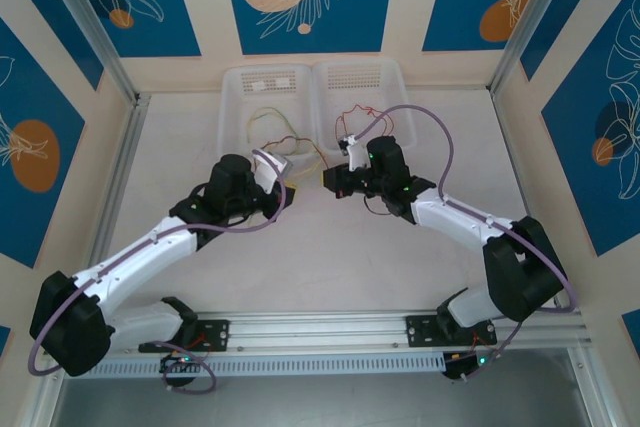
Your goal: Untangle the cables
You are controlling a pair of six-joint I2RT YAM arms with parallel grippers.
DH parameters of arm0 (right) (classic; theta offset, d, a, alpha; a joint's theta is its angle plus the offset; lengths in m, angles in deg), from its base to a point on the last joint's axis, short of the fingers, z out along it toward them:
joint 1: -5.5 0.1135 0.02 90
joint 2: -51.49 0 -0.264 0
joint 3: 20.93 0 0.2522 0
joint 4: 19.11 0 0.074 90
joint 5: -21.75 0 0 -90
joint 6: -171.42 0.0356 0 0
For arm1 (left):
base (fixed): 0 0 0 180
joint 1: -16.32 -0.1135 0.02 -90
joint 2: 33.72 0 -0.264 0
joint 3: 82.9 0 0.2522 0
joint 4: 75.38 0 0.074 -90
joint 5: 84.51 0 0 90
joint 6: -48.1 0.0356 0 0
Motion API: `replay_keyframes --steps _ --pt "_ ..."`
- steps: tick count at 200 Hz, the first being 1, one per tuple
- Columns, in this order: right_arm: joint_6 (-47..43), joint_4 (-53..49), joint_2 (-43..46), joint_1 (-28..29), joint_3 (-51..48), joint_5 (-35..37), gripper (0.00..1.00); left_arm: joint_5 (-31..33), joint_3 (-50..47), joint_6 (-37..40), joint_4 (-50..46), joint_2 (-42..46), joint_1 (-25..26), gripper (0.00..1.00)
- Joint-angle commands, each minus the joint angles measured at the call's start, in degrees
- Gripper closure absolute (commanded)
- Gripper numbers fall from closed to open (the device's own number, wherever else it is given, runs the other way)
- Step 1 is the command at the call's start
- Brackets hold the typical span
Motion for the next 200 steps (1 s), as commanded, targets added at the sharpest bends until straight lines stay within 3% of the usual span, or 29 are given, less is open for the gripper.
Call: replay_keyframes --steps 1,92,164,200 --pt "-1.1 -1.3 0.5 -0.1 2.5 4.8 1.00 0.5 -1.2 0.3 2.8 2.8 0.4 1.00" --pt "1.1 -7.9 8.3 -7.1 1.6 10.4 1.00 15.8 -6.8 0.1 3.6 10.6 -2.4 1.00" --pt "2.7 -14.0 15.7 -14.8 2.3 9.5 1.00 35.9 -11.1 -3.8 2.3 15.7 -4.4 1.00" --pt "2.5 -18.7 18.6 -18.7 4.1 9.0 1.00 49.2 -12.2 -8.2 -2.0 19.1 -5.2 1.00"
